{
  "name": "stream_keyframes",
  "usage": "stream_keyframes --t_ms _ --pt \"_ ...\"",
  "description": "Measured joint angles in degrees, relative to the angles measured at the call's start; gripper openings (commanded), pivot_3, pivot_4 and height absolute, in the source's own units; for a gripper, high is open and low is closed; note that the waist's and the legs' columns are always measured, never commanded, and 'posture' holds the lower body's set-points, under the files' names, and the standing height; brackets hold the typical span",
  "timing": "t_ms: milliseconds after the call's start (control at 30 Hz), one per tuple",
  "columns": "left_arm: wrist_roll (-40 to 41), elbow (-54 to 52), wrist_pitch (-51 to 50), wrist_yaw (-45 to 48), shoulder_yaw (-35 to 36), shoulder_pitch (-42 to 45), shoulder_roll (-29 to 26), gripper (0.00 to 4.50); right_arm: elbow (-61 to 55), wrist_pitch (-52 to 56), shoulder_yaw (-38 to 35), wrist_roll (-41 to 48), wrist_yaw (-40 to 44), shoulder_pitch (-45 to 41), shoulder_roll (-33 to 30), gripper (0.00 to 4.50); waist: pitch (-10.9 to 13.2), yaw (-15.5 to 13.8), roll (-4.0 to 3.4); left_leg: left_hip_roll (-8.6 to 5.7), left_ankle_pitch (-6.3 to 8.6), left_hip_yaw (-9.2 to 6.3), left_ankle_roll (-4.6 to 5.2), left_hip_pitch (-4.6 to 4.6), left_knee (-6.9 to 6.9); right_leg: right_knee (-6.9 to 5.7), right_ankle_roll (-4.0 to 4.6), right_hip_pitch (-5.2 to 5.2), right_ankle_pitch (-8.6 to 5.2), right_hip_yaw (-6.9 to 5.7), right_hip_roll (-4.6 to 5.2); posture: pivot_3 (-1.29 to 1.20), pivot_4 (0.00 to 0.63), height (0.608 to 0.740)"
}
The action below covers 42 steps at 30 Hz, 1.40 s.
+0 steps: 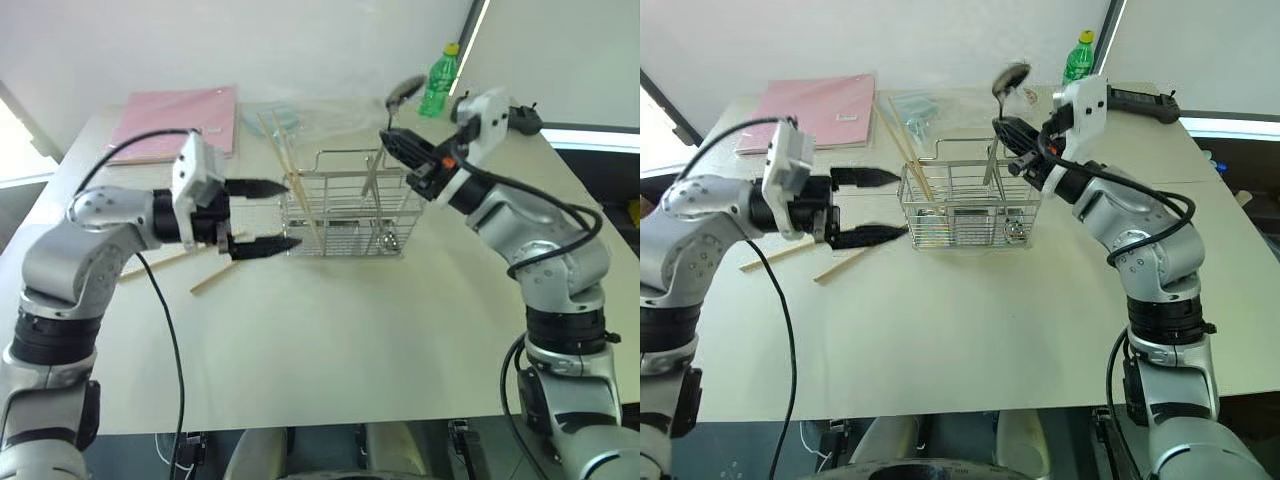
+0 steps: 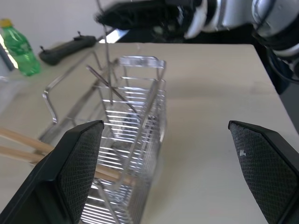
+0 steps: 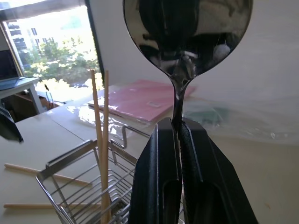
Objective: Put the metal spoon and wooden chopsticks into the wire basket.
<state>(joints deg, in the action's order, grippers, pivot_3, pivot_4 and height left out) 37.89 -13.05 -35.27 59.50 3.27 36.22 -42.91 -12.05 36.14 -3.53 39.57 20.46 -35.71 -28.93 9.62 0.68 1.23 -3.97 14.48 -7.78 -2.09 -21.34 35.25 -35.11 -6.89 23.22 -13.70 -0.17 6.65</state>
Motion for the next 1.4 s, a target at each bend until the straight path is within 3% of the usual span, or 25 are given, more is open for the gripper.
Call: stream_keyframes --t_ms 333,667,1067,1400 --pt "-2.2 3.0 2.2 -1.8 0.1 0.5 1.3 4.50 1.1 -0.7 -1.9 -2.4 0.3 0.0 0.9 0.03 0.0 -0.2 0.00 -0.06 -0.02 -0.03 -0.02 -0.04 0.01 0.01 -0.03 0.00 0.02 0.00 0.05 0.00 0.150 0.722" --pt "-2.5 4.0 3.5 -0.8 0.0 0.6 2.3 4.50 0.2 4.1 -7.6 0.9 -3.3 -9.1 1.1 0.03 0.0 0.2 -0.01 -0.01 -0.01 -0.05 -0.02 -0.02 -0.04 0.00 -0.04 0.04 0.02 -0.01 0.00 0.00 0.150 0.722" --pt "-3.5 4.6 4.0 0.1 0.0 1.6 2.4 4.50 -2.5 6.4 -7.6 1.2 -2.7 -6.9 -1.3 0.03 0.0 0.0 -0.01 -0.03 -0.01 -0.05 -0.02 -0.04 -0.03 0.01 -0.04 0.03 0.03 -0.01 0.01 0.00 0.150 0.722" --pt "-3.6 4.6 4.4 0.5 0.0 1.8 2.4 4.50 -7.8 12.5 -13.1 5.9 -3.6 -5.2 -4.4 0.03 0.0 0.1 -0.01 -0.01 -0.01 -0.04 -0.01 -0.04 -0.04 0.00 -0.04 0.04 0.02 -0.01 0.02 0.00 0.150 0.722"
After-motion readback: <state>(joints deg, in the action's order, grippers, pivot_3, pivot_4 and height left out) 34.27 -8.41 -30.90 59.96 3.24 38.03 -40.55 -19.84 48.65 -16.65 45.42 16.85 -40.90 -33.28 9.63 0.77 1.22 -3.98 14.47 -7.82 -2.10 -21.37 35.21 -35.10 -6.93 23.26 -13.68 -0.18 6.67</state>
